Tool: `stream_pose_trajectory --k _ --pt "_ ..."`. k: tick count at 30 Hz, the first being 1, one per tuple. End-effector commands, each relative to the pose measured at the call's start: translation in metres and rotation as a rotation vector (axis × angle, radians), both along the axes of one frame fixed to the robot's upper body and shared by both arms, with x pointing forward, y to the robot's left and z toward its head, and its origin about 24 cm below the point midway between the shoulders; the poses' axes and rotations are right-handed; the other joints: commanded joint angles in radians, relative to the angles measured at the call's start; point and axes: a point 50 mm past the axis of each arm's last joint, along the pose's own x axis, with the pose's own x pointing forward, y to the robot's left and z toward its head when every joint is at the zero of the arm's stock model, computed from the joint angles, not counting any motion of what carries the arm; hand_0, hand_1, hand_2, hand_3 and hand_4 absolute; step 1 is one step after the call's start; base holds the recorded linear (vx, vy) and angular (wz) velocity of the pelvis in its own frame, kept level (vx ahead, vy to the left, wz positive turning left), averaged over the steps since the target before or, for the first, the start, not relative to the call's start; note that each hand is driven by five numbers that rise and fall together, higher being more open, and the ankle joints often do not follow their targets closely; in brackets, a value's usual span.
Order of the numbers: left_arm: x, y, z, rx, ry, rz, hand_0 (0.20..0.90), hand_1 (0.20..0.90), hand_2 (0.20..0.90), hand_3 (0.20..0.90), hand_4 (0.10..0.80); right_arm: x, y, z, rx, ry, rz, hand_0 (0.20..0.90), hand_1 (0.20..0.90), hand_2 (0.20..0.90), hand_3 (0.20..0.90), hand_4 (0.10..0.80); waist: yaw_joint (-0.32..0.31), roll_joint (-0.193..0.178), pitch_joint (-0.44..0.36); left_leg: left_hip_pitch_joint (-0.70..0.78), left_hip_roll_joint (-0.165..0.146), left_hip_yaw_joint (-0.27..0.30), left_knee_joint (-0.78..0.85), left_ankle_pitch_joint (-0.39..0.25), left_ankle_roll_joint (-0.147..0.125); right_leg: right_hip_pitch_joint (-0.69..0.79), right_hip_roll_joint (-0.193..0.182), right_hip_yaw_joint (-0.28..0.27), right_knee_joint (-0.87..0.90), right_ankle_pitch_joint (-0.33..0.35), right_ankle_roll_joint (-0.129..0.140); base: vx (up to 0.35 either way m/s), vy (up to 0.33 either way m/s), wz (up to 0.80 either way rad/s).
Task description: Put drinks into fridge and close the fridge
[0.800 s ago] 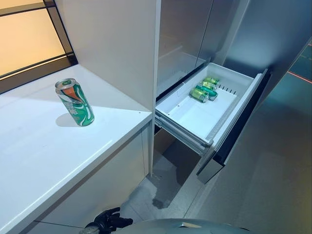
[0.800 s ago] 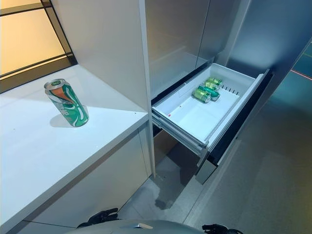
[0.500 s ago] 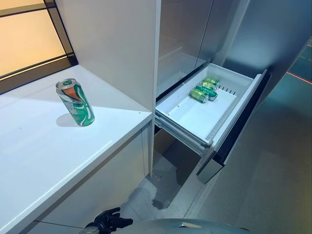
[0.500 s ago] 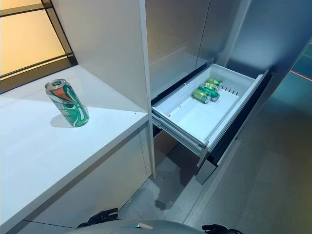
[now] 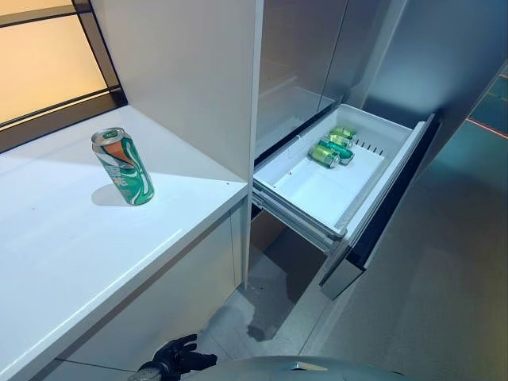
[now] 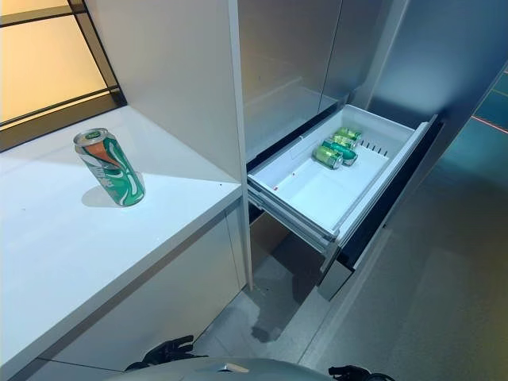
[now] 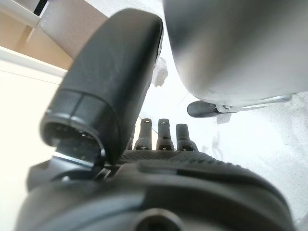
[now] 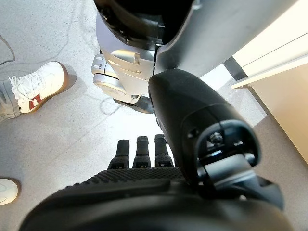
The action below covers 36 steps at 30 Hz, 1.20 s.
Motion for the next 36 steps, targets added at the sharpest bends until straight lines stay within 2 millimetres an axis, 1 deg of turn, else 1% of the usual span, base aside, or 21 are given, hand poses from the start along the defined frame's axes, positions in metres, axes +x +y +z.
stream_pose_trajectory --k 1,2,5,7,8,11,12,13,14,15,16,19,20,21,23,24,25,27,30,33,36 --pt "0.037 -0.029 0.006 -0.066 -0.135 -0.189 0.9 0.9 0.9 0.9 0.8 0.024 0.023 -0.001 0.1 -0.039 0.053 0.9 0.9 0.9 0.9 0.8 0.032 0.032 0.015 0.032 0.018 0.064 0.012 -0.124 -0.004 -0.036 -0.025 0.014 0.022 0.001 0.087 0.0 0.0 0.0" --pt "0.04 -0.03 0.007 -0.06 -0.15 -0.235 0.9 0.9 0.9 0.9 0.8 0.024 0.022 0.0 0.1 -0.04 0.056 0.9 0.9 0.9 0.9 0.8 0.03 0.032 0.015 0.031 0.018 0.065 0.012 -0.123 -0.004 -0.037 -0.025 0.015 0.022 0.001 0.088 0.0 0.0 0.0" --pt "0.054 -0.042 0.015 -0.016 -0.244 -0.528 0.9 0.9 0.9 0.9 0.8 0.026 0.02 0.001 0.096 -0.038 0.081 0.9 0.9 0.9 0.9 0.8 0.024 0.036 0.014 0.031 0.02 0.071 0.01 -0.123 -0.005 -0.041 -0.024 0.021 0.024 0.001 0.09 0.0 0.0 0.0" --pt "0.068 -0.054 0.022 0.019 -0.322 -0.729 0.9 0.9 0.9 0.9 0.8 0.029 0.019 0.002 0.093 -0.041 0.107 0.9 0.9 0.9 0.9 0.8 0.015 0.039 0.017 0.031 0.022 0.076 0.009 -0.124 -0.005 -0.045 -0.023 0.026 0.027 0.001 0.094 0.0 0.0 0.0" --pt "0.072 -0.059 0.025 0.035 -0.353 -0.819 0.9 0.9 0.9 0.9 0.8 0.03 0.018 0.002 0.091 -0.042 0.117 0.9 0.9 0.9 0.9 0.8 0.012 0.041 0.018 0.031 0.022 0.079 0.009 -0.124 -0.005 -0.047 -0.023 0.029 0.028 0.001 0.095 -0.028 0.027 -0.04" --pt "0.091 -0.073 0.039 0.083 -0.46 -1.003 0.9 0.9 0.9 0.9 0.8 0.034 0.017 0.003 0.085 -0.046 0.155 0.9 0.9 0.9 0.9 0.8 -0.004 0.046 0.02 0.029 0.022 0.086 0.007 -0.125 -0.006 -0.055 -0.022 0.039 0.032 0.001 0.101 -0.02 0.02 -0.03" --pt "0.097 -0.075 0.042 0.09 -0.482 -1.033 0.9 0.9 0.9 0.9 0.8 0.034 0.016 0.004 0.084 -0.046 0.163 0.9 0.9 0.9 0.9 0.8 -0.007 0.047 0.021 0.029 0.022 0.088 0.007 -0.125 -0.007 -0.056 -0.022 0.041 0.032 0.002 0.102 -0.026 0.032 -0.05" --pt "0.105 -0.081 0.049 0.106 -0.529 -1.102 0.9 0.9 0.9 0.9 0.8 0.035 0.015 0.004 0.081 -0.047 0.175 0.9 0.9 0.9 0.9 0.8 -0.013 0.05 0.022 0.028 0.022 0.09 0.007 -0.126 -0.007 -0.059 -0.022 0.044 0.033 0.003 0.104 -0.03 0.036 -0.07" --pt "0.117 -0.088 0.06 0.123 -0.587 -1.162 0.9 0.9 0.9 0.9 0.8 0.036 0.014 0.005 0.079 -0.049 0.187 0.9 0.9 0.9 0.9 0.8 -0.019 0.052 0.023 0.026 0.022 0.09 0.007 -0.126 -0.007 -0.061 -0.022 0.046 0.033 0.004 0.106 -0.027 0.03 -0.07" --pt "0.119 -0.089 0.062 0.125 -0.595 -1.177 0.9 0.9 0.9 0.9 0.8 0.036 0.014 0.005 0.08 -0.049 0.188 0.9 0.9 0.9 0.9 0.8 -0.02 0.052 0.024 0.026 0.022 0.09 0.007 -0.126 -0.007 -0.061 -0.023 0.047 0.033 0.005 0.107 -0.031 0.03 -0.05" --pt "0.127 -0.096 0.07 0.141 -0.641 -1.249 0.9 0.9 0.9 0.9 0.8 0.037 0.013 0.005 0.079 -0.051 0.196 0.9 0.9 0.9 0.9 0.8 -0.024 0.054 0.024 0.025 0.022 0.091 0.007 -0.125 -0.007 -0.063 -0.023 0.048 0.033 0.006 0.108 -0.034 0.029 -0.04" --pt "0.151 -0.11 0.099 0.195 -0.785 -1.349 0.9 0.9 0.9 0.9 0.8 0.04 0.011 0.007 0.072 -0.059 0.21 0.9 0.9 0.9 0.9 0.8 -0.032 0.061 0.026 0.018 0.02 0.087 0.007 -0.122 -0.005 -0.069 -0.026 0.049 0.033 0.01 0.111 -0.029 0.025 -0.03" --pt "0.154 -0.113 0.105 0.203 -0.812 -1.368 0.9 0.9 0.9 0.9 0.8 0.041 0.01 0.007 0.07 -0.059 0.21 0.9 0.9 0.9 0.9 0.8 -0.032 0.062 0.026 0.017 0.019 0.086 0.007 -0.122 -0.005 -0.069 -0.026 0.048 0.032 0.01 0.111 0.0 0.0 0.0" --pt "0.155 -0.12 0.109 0.185 -0.837 -1.424 0.9 0.9 0.9 0.9 0.8 0.041 0.011 0.007 0.071 -0.06 0.21 0.9 0.9 0.9 0.9 0.8 -0.032 0.061 0.024 0.015 0.018 0.085 0.007 -0.123 -0.002 -0.071 -0.026 0.049 0.032 0.011 0.112 0.0 0.0 0.0" --pt "0.156 -0.132 0.116 0.19 -0.936 -1.462 0.9 0.9 0.9 0.9 0.8 0.043 0.014 0.006 0.073 -0.062 0.215 0.9 0.9 0.9 0.9 0.8 -0.032 0.06 0.022 0.011 0.017 0.083 0.007 -0.124 0.001 -0.073 -0.024 0.051 0.029 0.011 0.109 0.0 0.0 0.0" --pt "0.155 -0.134 0.117 0.193 -0.951 -1.472 0.9 0.9 0.9 0.9 0.8 0.043 0.014 0.006 0.073 -0.063 0.214 0.9 0.9 0.9 0.9 0.8 -0.032 0.06 0.023 0.011 0.017 0.083 0.007 -0.124 0.001 -0.073 -0.024 0.051 0.028 0.011 0.109 0.0 0.0 0.0" --pt "0.155 -0.139 0.123 0.196 -1.006 -1.496 0.9 0.9 0.9 0.9 0.8 0.043 0.015 0.006 0.071 -0.064 0.213 0.9 0.9 0.9 0.9 0.8 -0.032 0.06 0.024 0.011 0.016 0.081 0.007 -0.125 0.001 -0.072 -0.024 0.049 0.027 0.011 0.109 0.0 0.0 0.0" --pt "0.163 -0.149 0.153 0.163 -1.118 -1.527 0.9 0.9 0.9 0.9 0.8 0.043 0.018 0.006 0.066 -0.07 0.205 0.9 0.9 0.9 0.9 0.8 -0.03 0.063 0.029 0.009 0.014 0.07 0.007 -0.124 0.0 -0.071 -0.025 0.047 0.026 0.012 0.11 -0.033 0.02 0.0" --pt "0.17 -0.158 0.209 0.085 -1.274 -1.591 0.9 0.9 0.9 0.9 0.8 0.043 0.019 0.006 0.059 -0.077 0.188 0.9 0.9 0.9 0.9 0.8 -0.024 0.066 0.032 0.006 0.01 0.056 0.007 -0.122 0.001 -0.067 -0.028 0.04 0.021 0.014 0.111 -0.026 0.018 0.05" --pt "0.167 -0.164 0.259 0.002 -1.401 -1.645 0.9 0.9 0.9 0.9 0.8 0.038 0.022 0.005 0.056 -0.076 0.177 0.9 0.9 0.9 0.9 0.8 -0.02 0.068 0.027 0.002 0.008 0.044 0.007 -0.121 0.003 -0.063 -0.03 0.037 0.017 0.015 0.114 -0.007 0.007 0.07" --pt "0.16 -0.17 0.296 -0.081 -1.519 -1.665 0.9 0.9 0.9 0.9 0.8 0.032 0.025 0.003 0.055 -0.075 0.174 0.9 0.9 0.9 0.9 0.8 -0.019 0.069 0.022 -0.001 0.006 0.036 0.007 -0.121 0.005 -0.064 -0.031 0.036 0.016 0.016 0.115 -0.014 -0.001 0.07"
